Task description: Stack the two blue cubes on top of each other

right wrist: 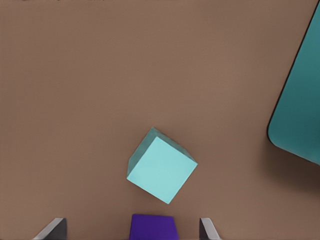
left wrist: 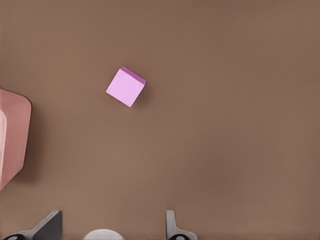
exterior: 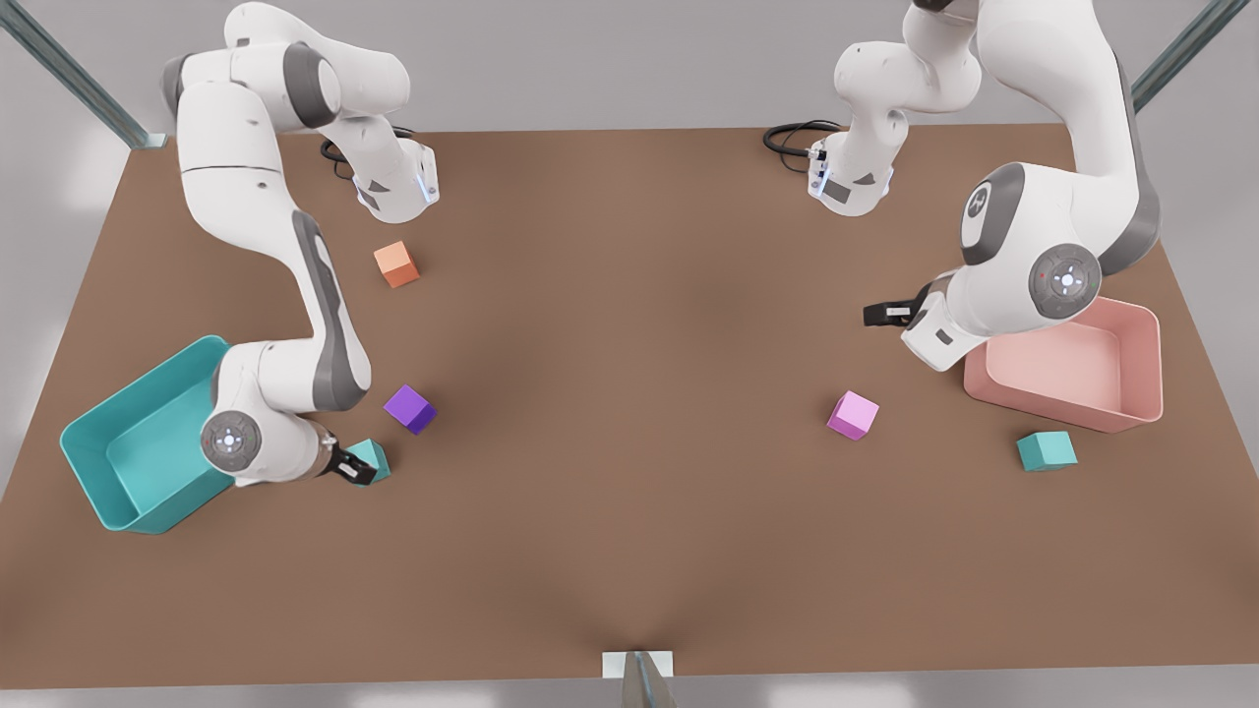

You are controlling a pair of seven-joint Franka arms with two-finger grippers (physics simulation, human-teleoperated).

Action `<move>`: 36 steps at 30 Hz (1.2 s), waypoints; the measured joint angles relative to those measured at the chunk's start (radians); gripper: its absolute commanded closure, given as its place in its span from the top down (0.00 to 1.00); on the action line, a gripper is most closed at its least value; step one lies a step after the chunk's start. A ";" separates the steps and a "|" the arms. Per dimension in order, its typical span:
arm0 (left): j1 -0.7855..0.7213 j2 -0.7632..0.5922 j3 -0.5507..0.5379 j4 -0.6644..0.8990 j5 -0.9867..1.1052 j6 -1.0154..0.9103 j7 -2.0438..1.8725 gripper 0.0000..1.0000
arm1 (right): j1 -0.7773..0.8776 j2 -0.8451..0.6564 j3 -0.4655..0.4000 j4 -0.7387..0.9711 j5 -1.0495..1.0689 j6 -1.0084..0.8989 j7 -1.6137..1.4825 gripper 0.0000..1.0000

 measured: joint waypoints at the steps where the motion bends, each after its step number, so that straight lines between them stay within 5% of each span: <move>1: 0.002 0.003 0.000 0.000 0.000 -0.003 0.000 1.00 | 0.000 -0.002 0.000 -0.037 0.002 0.058 0.020 1.00; 11: 0.012 0.019 0.000 0.000 0.000 -0.022 -0.001 1.00 | -0.033 -0.061 -0.001 -0.240 0.096 0.324 0.213 1.00; 36: 0.031 0.028 0.000 0.000 0.001 -0.031 -0.001 1.00 | -0.046 0.003 -0.004 -0.268 0.112 0.366 0.521 1.00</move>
